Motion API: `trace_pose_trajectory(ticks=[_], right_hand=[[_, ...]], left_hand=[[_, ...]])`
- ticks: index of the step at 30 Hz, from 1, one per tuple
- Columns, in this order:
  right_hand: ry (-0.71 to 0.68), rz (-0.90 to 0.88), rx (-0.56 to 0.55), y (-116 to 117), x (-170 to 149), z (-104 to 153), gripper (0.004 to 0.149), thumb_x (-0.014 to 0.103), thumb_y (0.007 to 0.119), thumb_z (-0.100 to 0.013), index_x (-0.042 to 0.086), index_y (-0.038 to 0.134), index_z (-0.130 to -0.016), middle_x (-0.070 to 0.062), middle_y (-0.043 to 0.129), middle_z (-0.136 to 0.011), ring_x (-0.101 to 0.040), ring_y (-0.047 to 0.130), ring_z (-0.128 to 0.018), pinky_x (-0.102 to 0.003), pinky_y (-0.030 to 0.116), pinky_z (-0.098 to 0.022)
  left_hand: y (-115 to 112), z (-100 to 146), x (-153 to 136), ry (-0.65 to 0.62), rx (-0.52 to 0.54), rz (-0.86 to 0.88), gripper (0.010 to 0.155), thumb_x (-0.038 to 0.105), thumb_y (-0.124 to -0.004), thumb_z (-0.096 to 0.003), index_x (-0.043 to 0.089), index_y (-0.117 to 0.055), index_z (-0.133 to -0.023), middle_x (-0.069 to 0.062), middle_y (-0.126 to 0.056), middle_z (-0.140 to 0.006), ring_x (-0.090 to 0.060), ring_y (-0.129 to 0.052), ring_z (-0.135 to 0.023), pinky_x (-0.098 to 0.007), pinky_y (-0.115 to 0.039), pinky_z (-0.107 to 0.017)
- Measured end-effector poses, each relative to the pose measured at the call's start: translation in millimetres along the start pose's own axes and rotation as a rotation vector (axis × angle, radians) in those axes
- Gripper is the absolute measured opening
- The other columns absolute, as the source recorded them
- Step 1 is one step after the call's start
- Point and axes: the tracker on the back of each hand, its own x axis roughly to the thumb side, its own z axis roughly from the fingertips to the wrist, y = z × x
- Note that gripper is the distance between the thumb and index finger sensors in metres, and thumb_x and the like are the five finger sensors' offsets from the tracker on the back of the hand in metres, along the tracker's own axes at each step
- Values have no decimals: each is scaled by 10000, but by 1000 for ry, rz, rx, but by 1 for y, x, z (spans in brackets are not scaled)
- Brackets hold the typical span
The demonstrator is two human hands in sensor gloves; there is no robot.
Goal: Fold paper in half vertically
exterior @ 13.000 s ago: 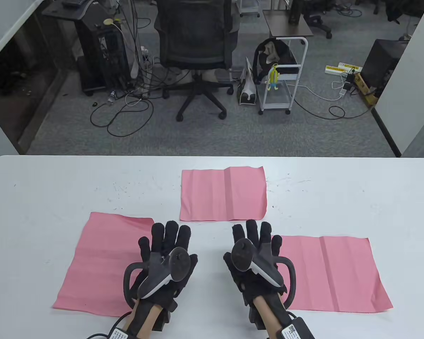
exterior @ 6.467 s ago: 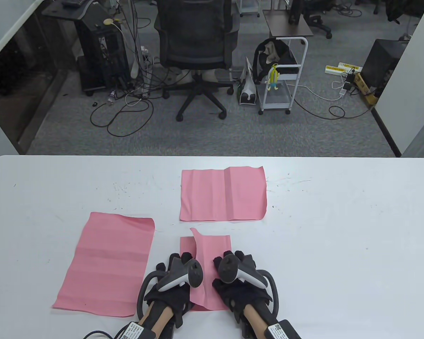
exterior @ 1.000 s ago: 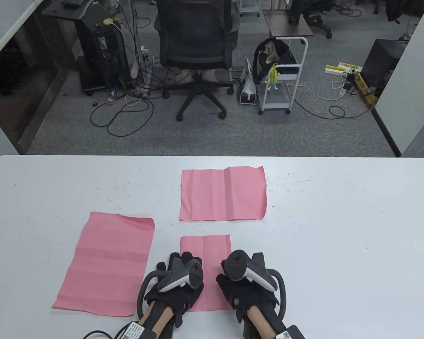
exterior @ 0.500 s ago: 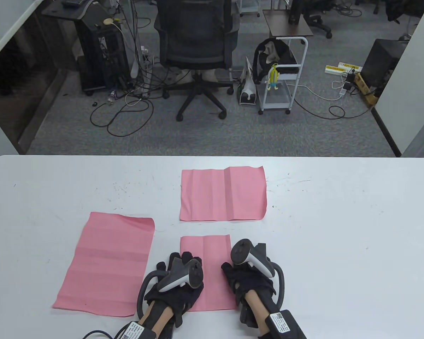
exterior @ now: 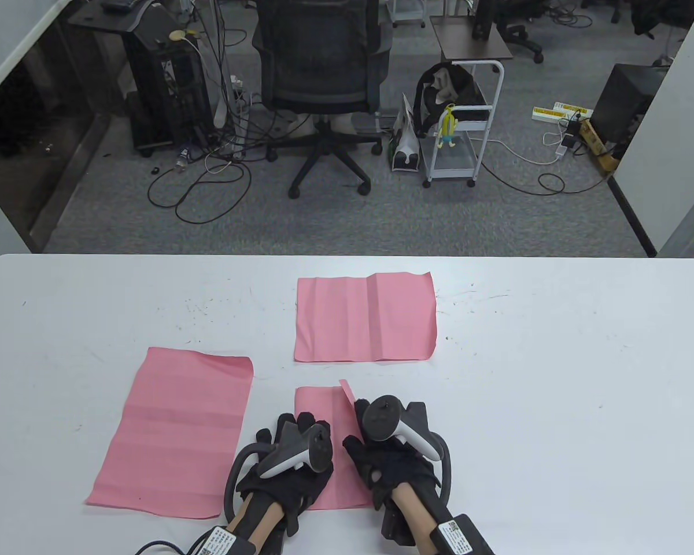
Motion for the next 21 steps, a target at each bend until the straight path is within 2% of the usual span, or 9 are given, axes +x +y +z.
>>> trace_pose_trajectory(ticks=[3, 7, 10, 17, 21], right_hand=[[-36, -132, 6, -5, -3, 2, 726, 478, 633, -527, 291, 186, -1069, -43, 523, -1120, -291, 682, -969, -459, 656, -686], [36, -309, 9, -4, -22, -4, 683, 369, 695, -532, 221, 300, -1069, -38, 719, -1003, -157, 949, -697, -344, 821, -494], [85, -337, -15, -2, -32, -9, 648, 318, 731, -521, 223, 382, -1059, 56, 794, -913, -54, 985, -578, -280, 856, -419], [91, -310, -38, -1, -31, -8, 638, 310, 739, -519, 233, 404, -1056, 75, 807, -897, -37, 989, -561, -267, 862, -409], [90, -320, -39, -1, -32, -8, 638, 312, 739, -518, 233, 406, -1056, 64, 805, -899, -34, 989, -560, -265, 862, -409]], left_hand=[[0, 0, 0, 0, 0, 0, 752, 628, -325, -527, 355, 57, -1114, 12, 117, -1204, -352, 57, -1125, -661, -129, -817], [0, 0, 0, 0, 0, 0, 751, 627, -327, -527, 357, 55, -1114, 14, 114, -1204, -353, 52, -1126, -661, -132, -818], [0, 0, 0, 2, -2, -3, 753, 628, -327, -526, 354, 54, -1116, 12, 112, -1205, -352, 51, -1128, -661, -135, -819], [2, 0, 0, 11, 0, -11, 751, 630, -339, -529, 363, 39, -1120, 38, 94, -1214, -349, 30, -1139, -657, -154, -830], [10, 4, 1, 24, 19, -18, 746, 633, -381, -538, 384, -25, -1144, 46, 17, -1251, -337, -37, -1171, -651, -175, -837]])
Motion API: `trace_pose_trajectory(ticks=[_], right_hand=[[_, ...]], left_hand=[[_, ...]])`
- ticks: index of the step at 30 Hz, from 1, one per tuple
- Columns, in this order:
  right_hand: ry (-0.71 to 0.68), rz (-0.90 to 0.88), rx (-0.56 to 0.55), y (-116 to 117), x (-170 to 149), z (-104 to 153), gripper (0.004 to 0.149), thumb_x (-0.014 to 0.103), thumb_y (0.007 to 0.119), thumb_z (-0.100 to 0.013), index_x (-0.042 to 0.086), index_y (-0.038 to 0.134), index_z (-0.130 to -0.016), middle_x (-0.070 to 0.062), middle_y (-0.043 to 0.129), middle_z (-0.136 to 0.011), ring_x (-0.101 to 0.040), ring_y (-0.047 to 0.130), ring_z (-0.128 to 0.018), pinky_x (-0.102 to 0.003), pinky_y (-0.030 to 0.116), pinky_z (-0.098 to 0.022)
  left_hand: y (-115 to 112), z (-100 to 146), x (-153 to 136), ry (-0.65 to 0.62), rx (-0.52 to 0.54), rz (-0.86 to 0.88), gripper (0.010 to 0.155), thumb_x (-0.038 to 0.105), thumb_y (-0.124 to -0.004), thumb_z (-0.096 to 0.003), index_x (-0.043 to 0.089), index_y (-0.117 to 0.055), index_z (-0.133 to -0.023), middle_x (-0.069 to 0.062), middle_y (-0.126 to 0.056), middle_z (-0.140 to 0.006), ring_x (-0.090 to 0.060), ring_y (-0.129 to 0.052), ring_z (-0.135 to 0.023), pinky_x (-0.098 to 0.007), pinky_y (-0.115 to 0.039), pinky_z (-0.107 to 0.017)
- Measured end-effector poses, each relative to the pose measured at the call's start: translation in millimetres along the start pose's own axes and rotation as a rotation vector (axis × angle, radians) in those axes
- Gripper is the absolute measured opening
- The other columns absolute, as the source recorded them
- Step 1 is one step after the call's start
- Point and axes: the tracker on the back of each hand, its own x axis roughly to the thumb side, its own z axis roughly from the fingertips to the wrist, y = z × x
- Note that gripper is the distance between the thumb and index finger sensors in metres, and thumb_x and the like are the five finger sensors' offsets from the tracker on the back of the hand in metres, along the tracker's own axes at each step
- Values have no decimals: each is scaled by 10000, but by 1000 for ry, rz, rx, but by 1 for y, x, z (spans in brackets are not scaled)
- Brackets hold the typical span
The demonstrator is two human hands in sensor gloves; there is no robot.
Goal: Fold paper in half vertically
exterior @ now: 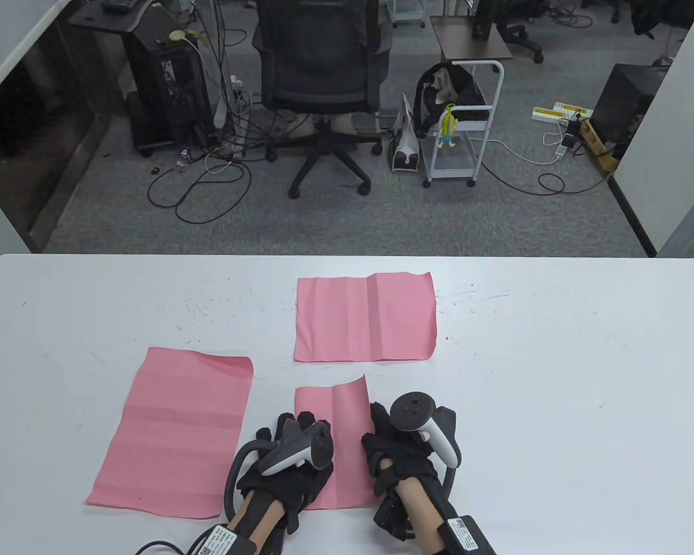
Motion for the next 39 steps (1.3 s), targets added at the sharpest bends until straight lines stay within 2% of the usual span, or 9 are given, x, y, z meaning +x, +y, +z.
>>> trace_pose_trajectory(ticks=[2, 9, 12, 20, 23, 27, 30, 35, 39], right_hand=[[0, -5, 1, 0, 0, 0, 636, 312, 739, -518, 235, 409, -1056, 66, 808, -896, -33, 990, -559, -264, 862, -408], [3, -1, 1, 0, -1, 0, 632, 314, 737, -519, 240, 410, -1055, 73, 806, -896, -30, 988, -557, -261, 861, -408], [2, -11, 4, 0, -1, 0, 632, 314, 737, -519, 239, 411, -1055, 75, 806, -896, -31, 988, -558, -259, 859, -407], [-6, -43, 8, -2, -3, -1, 609, 311, 745, -517, 273, 448, -1047, 83, 821, -892, -44, 996, -559, -266, 862, -408], [-16, -70, -8, -11, -5, 4, 586, 301, 758, -511, 300, 494, -1034, 54, 854, -883, -72, 1007, -560, -287, 866, -417], [-85, -168, -89, -48, -5, 26, 574, 294, 762, -507, 304, 519, -1027, 53, 865, -875, -85, 1014, -547, -299, 869, -410], [-105, -175, -157, -80, -9, 45, 573, 288, 763, -505, 293, 525, -1026, 43, 867, -871, -93, 1013, -543, -307, 867, -408], [-40, -137, -284, -139, -35, 81, 571, 285, 760, -505, 280, 529, -1028, 41, 865, -871, -108, 1007, -559, -324, 859, -423], [43, -135, -345, -169, -68, 98, 571, 281, 760, -505, 276, 530, -1028, 38, 865, -870, -121, 1001, -573, -337, 852, -435]], left_hand=[[6, 4, -1, 3, 27, 9, 751, 638, -388, -537, 387, -26, -1146, 40, 5, -1260, -336, -26, -1171, -651, -172, -835], [45, 45, -4, -9, 289, 68, 768, 649, -401, -535, 388, -12, -1143, 37, 32, -1260, -339, 17, -1162, -659, -148, -826], [56, 59, -6, -25, 351, 97, 774, 653, -402, -535, 387, -10, -1147, 34, 31, -1263, -342, 19, -1164, -661, -148, -825], [64, 67, -7, -35, 371, 117, 773, 662, -401, -536, 399, -10, -1150, 40, 35, -1269, -336, 27, -1169, -660, -141, -830], [65, 69, -7, -41, 375, 119, 774, 663, -402, -536, 400, -10, -1150, 39, 33, -1270, -337, 24, -1169, -661, -142, -829], [67, 72, -10, -47, 383, 128, 772, 656, -404, -539, 395, -15, -1152, 34, 27, -1270, -343, 16, -1168, -663, -149, -828], [68, 73, -12, -51, 384, 136, 774, 657, -403, -540, 391, -15, -1153, 31, 28, -1269, -344, 15, -1168, -664, -151, -826], [71, 76, -15, -53, 394, 153, 776, 661, -403, -539, 393, -10, -1152, 31, 32, -1269, -344, 19, -1168, -665, -149, -826], [71, 76, -16, -53, 396, 154, 775, 661, -403, -538, 394, -13, -1152, 33, 28, -1270, -345, 16, -1168, -665, -152, -826]])
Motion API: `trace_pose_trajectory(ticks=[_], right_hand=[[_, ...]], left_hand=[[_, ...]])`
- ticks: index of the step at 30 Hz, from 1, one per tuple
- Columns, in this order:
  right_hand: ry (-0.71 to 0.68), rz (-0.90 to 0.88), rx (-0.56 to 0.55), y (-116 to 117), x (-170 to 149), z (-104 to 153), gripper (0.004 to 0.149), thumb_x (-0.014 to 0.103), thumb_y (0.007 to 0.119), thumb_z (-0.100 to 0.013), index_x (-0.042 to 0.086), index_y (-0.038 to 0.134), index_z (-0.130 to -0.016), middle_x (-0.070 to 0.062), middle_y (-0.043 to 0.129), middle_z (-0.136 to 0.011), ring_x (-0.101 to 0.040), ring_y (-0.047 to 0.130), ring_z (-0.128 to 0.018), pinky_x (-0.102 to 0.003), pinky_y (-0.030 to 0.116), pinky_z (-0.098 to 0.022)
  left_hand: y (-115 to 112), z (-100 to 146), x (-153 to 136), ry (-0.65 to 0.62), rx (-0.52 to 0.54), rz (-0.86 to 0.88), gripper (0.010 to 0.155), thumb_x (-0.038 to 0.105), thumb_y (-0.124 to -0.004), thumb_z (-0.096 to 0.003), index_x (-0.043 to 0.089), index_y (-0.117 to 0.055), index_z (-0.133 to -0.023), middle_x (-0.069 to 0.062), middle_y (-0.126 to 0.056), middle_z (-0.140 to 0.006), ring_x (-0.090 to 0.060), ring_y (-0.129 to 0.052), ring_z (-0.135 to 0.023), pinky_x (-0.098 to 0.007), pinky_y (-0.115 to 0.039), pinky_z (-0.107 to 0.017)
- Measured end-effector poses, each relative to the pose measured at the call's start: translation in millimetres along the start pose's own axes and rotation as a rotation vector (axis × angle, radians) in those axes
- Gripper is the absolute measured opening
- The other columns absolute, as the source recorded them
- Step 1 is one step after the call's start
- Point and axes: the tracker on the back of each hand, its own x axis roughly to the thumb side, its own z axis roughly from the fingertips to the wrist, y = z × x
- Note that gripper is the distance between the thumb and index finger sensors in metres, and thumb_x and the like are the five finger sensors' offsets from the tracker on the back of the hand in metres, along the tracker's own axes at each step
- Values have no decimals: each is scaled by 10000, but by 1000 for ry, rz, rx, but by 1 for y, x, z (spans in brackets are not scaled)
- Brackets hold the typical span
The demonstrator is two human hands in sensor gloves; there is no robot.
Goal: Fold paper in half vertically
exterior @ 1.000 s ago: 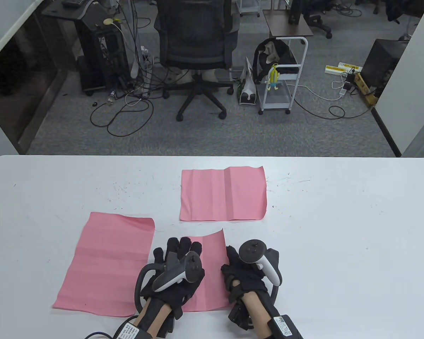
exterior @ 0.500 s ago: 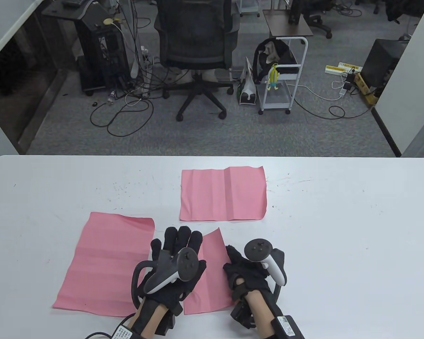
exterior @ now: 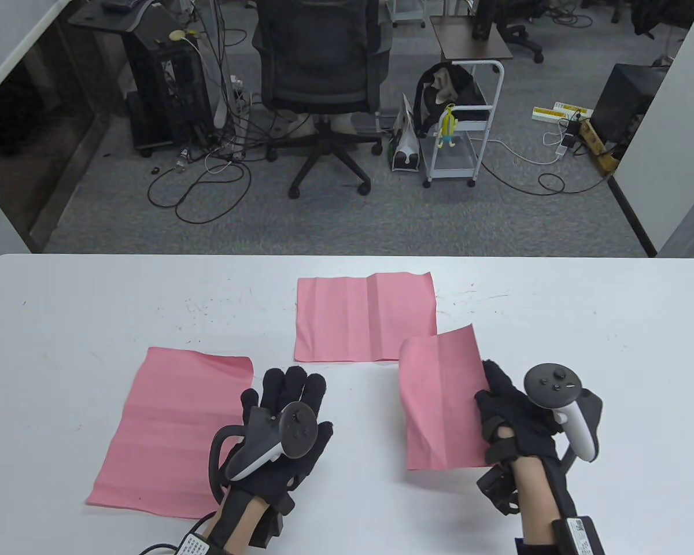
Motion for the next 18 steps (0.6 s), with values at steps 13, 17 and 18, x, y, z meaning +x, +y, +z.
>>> trace_pose_trajectory(ticks=[13, 17, 18], right_hand=[[263, -10, 16, -28, -115, -26, 559, 275, 757, -507, 275, 549, -1025, 18, 866, -876, -162, 986, -606, -376, 829, -469], [324, 42, 9, -19, -124, -35, 579, 285, 756, -507, 267, 518, -1035, 14, 843, -896, -164, 973, -630, -379, 819, -486], [338, 65, 2, -18, -124, -35, 587, 291, 756, -507, 266, 508, -1038, 13, 833, -906, -165, 966, -642, -380, 815, -494]], left_hand=[[0, -1, -4, 16, -16, 4, 776, 660, -404, -539, 391, -14, -1154, 28, 29, -1268, -346, 13, -1168, -665, -156, -827], [0, -1, -4, 19, -22, 2, 775, 660, -404, -539, 393, -14, -1153, 30, 29, -1268, -346, 11, -1168, -665, -157, -827], [0, -1, -4, 19, -23, 1, 776, 660, -404, -539, 390, -15, -1154, 30, 27, -1268, -347, 10, -1168, -665, -157, -827]])
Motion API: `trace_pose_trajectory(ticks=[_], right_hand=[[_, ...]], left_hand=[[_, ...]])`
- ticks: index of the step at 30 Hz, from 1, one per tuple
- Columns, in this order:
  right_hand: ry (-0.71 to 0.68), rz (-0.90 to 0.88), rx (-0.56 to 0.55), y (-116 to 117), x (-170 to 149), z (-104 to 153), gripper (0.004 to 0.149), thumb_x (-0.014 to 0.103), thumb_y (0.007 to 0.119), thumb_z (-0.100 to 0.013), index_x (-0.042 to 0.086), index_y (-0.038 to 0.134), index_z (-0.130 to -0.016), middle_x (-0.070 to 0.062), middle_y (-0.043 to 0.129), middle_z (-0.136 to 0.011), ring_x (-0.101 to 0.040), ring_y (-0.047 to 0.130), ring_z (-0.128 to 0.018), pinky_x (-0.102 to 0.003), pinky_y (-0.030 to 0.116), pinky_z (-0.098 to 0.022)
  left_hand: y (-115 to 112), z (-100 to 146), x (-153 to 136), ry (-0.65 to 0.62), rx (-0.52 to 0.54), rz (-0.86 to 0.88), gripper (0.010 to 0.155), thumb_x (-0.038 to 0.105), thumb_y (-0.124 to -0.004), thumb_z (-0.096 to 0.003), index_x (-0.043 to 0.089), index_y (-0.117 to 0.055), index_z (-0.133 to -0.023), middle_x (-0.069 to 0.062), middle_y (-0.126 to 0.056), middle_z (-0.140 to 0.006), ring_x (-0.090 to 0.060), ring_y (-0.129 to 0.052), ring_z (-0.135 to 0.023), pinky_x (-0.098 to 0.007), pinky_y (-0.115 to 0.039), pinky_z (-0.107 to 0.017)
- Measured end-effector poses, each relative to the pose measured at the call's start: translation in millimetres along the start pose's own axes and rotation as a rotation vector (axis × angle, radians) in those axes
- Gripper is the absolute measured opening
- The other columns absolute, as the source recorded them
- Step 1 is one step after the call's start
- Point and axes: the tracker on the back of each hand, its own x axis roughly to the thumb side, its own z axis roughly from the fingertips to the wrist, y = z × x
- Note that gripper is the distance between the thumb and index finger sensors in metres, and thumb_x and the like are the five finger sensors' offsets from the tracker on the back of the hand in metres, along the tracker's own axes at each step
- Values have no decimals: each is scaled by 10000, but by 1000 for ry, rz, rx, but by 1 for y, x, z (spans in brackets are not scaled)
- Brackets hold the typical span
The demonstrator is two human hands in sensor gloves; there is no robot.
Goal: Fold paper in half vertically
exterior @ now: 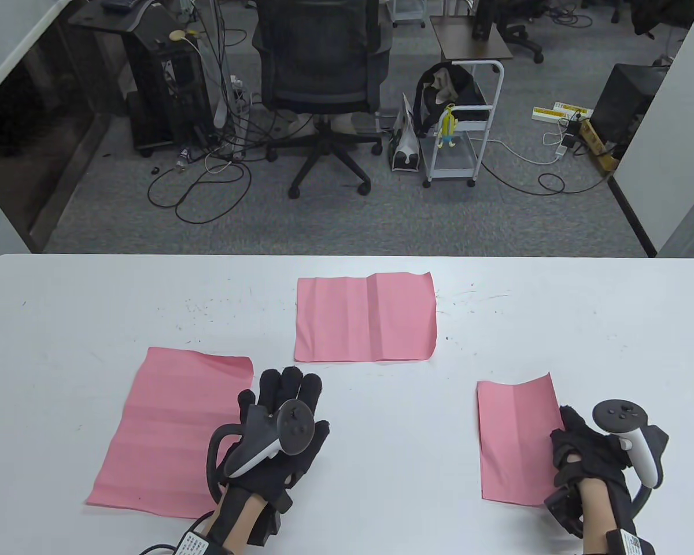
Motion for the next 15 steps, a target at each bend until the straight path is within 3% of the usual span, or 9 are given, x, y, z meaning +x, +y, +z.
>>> trace_pose_trajectory(ticks=[4, 7, 10, 15], right_hand=[[44, 92, -76, 3, 5, 3, 605, 342, 749, -507, 262, 486, -1046, 4, 815, -924, -160, 953, -646, -387, 805, -505], [109, 236, -146, 4, 13, 9, 648, 437, 707, -506, 269, 425, -1065, -22, 738, -996, -209, 901, -740, -422, 762, -564], [157, 353, -182, 5, 21, 14, 680, 485, 675, -508, 299, 353, -1078, -36, 576, -1100, -296, 748, -925, -487, 666, -671], [73, 331, -198, 4, 50, 23, 699, 507, 660, -509, 328, 302, -1083, -27, 368, -1168, -378, 439, -1074, -567, 463, -774]], left_hand=[[0, 0, 0, 1, -4, -1, 776, 661, -403, -538, 392, -14, -1153, 31, 29, -1269, -346, 12, -1169, -665, -157, -827], [0, 0, 0, 0, -5, 0, 776, 661, -404, -539, 391, -15, -1153, 30, 26, -1269, -347, 10, -1169, -665, -158, -826], [1, 0, 1, -4, -2, 2, 777, 661, -404, -538, 392, -13, -1153, 30, 25, -1270, -346, 9, -1169, -665, -159, -827], [0, -1, 1, -8, -3, 0, 776, 661, -404, -539, 391, -15, -1153, 31, 25, -1269, -346, 10, -1169, -665, -157, -827]])
